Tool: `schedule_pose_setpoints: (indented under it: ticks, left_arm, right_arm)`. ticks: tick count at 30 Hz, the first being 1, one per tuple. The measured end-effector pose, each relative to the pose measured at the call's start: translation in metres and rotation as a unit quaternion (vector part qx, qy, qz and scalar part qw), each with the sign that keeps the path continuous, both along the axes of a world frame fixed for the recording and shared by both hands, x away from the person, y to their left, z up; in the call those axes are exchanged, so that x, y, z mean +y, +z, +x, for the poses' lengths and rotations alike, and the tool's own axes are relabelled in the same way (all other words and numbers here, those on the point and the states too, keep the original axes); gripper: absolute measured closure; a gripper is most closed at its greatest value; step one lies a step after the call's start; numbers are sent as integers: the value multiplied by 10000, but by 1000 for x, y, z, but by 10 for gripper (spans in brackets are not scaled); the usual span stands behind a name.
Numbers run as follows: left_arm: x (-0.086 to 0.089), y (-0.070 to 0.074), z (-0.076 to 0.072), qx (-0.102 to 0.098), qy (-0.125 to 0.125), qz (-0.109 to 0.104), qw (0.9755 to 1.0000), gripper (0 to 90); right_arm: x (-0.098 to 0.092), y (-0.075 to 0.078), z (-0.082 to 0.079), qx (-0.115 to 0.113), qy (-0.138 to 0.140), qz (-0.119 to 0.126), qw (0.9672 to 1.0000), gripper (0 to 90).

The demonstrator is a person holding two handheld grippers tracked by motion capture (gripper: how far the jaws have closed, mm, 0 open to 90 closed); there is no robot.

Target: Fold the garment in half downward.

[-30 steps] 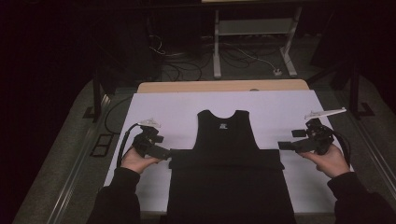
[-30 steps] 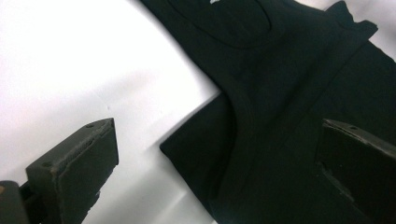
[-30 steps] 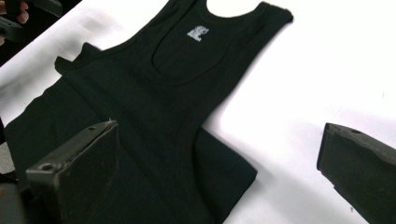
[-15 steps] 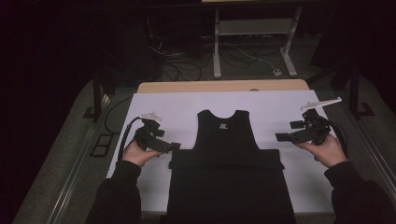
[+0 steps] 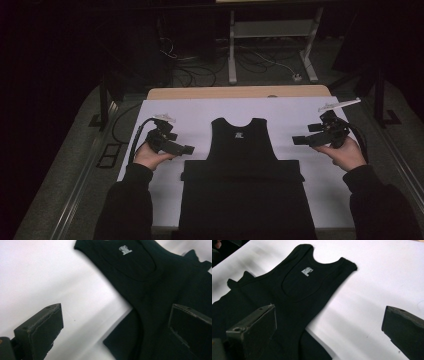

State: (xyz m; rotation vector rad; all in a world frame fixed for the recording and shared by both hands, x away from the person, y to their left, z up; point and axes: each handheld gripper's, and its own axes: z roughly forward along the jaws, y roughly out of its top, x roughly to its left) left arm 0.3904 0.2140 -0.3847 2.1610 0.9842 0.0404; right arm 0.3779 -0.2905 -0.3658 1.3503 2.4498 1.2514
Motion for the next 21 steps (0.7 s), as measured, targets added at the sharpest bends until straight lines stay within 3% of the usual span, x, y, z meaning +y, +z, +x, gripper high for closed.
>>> schedule_pose_setpoints:
  ticks: [11, 21]
  left_arm:
    - [0, 2, 15, 1, 67, 11, 10000, 0]
    - [-4, 1, 26, 15, 80, 67, 9999, 0]
  right_arm:
    - [2, -3, 16, 3, 31, 11, 10000, 0]
    - [6, -11, 27, 141, 34, -22, 9999, 0]
